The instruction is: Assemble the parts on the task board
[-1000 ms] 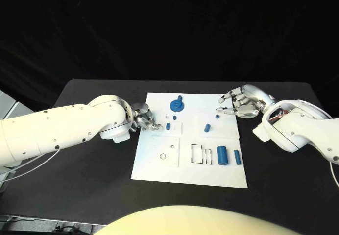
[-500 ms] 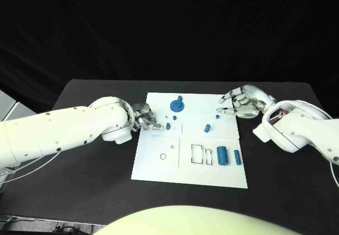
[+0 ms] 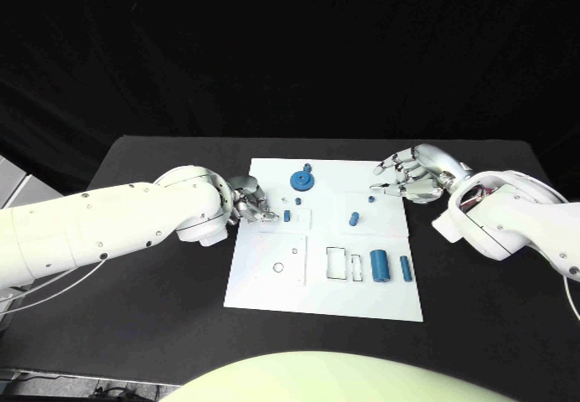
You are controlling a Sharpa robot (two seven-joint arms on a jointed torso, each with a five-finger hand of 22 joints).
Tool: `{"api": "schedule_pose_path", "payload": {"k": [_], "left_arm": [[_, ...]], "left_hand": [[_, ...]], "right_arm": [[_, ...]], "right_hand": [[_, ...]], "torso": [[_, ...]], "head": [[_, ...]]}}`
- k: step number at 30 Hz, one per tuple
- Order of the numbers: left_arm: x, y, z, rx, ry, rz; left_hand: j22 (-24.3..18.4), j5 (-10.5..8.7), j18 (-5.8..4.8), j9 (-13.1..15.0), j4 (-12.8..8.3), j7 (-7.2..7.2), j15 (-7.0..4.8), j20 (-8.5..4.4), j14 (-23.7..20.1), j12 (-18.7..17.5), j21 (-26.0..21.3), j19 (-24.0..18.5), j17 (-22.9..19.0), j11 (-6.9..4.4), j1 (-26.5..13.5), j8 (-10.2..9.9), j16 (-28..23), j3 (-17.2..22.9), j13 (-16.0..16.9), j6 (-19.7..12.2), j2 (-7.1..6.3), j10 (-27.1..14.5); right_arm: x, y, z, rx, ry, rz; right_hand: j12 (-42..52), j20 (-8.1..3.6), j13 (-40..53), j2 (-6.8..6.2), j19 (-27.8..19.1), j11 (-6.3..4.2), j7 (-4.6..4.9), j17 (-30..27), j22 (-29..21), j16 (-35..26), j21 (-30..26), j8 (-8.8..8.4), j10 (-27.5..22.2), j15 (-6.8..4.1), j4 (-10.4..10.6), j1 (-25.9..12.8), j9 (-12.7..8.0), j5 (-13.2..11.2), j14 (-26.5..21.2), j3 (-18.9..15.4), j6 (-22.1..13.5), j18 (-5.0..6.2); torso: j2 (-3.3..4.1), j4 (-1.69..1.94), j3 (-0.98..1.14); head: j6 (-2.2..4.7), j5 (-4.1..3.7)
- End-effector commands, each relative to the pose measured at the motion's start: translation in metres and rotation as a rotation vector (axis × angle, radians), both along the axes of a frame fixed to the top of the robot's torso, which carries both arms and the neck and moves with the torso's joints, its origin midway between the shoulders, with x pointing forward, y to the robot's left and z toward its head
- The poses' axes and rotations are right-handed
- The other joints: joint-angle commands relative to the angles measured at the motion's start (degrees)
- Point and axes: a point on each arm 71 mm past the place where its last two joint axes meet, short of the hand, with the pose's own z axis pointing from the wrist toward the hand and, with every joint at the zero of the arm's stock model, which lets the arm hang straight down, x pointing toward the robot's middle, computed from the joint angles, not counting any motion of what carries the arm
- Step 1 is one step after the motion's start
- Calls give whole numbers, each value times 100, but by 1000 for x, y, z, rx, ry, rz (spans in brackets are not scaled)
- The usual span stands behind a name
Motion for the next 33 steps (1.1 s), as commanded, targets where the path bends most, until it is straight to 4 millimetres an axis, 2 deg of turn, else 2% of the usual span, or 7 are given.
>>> {"api": "schedule_pose_path", "payload": {"k": [1, 4, 9, 14, 18, 23, 33], "left_arm": [[-1, -1, -1, 11, 14, -9], [-2, -1, -2, 16, 22, -15], [-3, -1, -2, 19, 30, -21], [-4, -1, -2, 15, 28, -20], [-5, -3, -1, 0, 25, -15], [-7, -6, 0, -30, 23, -8], [-8, -5, 0, -67, 34, 9]], "left_hand": [[7, 10, 100, -21, -9, -13, -30, -35, 415, -12, -1, -4, 1041, -43, 120, 43, 6, 97, -15, -52, 1, 13], [6, 16, 100, -48, -24, -23, -33, -40, 416, -19, -4, -6, 1043, -51, 236, 95, 8, 223, -28, -71, -43, 4], [7, 27, 101, -86, -25, -28, -40, -44, 415, -28, -7, -7, 1042, -59, 328, 151, 7, 402, -41, -89, -108, -4], [7, 31, 101, -128, -25, -36, -46, -49, 418, -34, -10, -9, 1049, -65, 380, 220, 11, 655, -53, -109, -169, 0], [12, 28, 101, -160, -28, -34, -48, -52, 419, -44, -9, -8, 1053, -66, 396, 281, 13, 905, -69, -145, -159, 14], [11, -20, 103, -178, -134, 9, -27, -46, 416, -71, -14, -15, 1043, -36, 339, 451, 9, 1548, -107, -276, -34, 34], [-7, -105, 111, -210, -435, 57, 4, -25, 399, -74, -31, -43, 1004, -4, 132, 629, -12, 2090, -138, -379, 47, 25]], "right_arm": [[0, 1, 1, 11, -20, 14], [0, 1, 3, 27, -39, 7], [1, -1, 5, 51, -65, -3], [1, -2, 5, 66, -75, -7], [2, -2, 6, 78, -81, -8], [2, -3, 6, 90, -87, -11], [3, -5, 6, 95, -86, -16]], "right_hand": [[-892, 25, -784, 12, -432, -11, 31, -693, -666, -720, -1192, 66, -573, 7, 7, 63, -7, 43, -344, 49, 21, 173], [-1514, 55, -1429, -5, -943, 19, 43, -1504, -1575, -1654, -2672, 152, -861, 48, -2, 115, -7, 41, -838, 84, 21, 374], [-2324, 161, -2406, -15, -1139, 100, 111, -1981, -2156, -2555, -3388, 244, -962, 173, 5, 212, -46, 59, -1414, 280, -47, 375], [-3064, 318, -3463, -101, -1223, 235, 214, -2286, -2855, -3497, -4071, 331, -1055, 276, -10, 189, -87, 65, -1617, 467, -132, 354], [-3365, 374, -4081, -141, -1250, 282, 245, -2569, -3315, -4145, -4453, 373, -999, 369, -9, 188, -126, 71, -1711, 596, -135, 366], [-3538, 466, -4634, -200, -1304, 330, 276, -2934, -3871, -4851, -4864, 368, -927, 456, -14, 201, -194, 88, -1773, 791, -154, 370], [-3549, 483, -4751, -228, -1281, 349, 298, -2998, -3999, -4976, -4934, 360, -930, 473, -17, 193, -214, 103, -1751, 826, -181, 368]], "torso": [[-1, -4, 1], [-3, 0, -2], [-3, -1, -1], [0, 2, -4], [2, 6, -4], [2, 3, -7], [2, -3, 1]], "head": [[4, -1], [9, -15], [3, -2], [7, -9], [8, -9], [14, -6], [20, 4]]}}
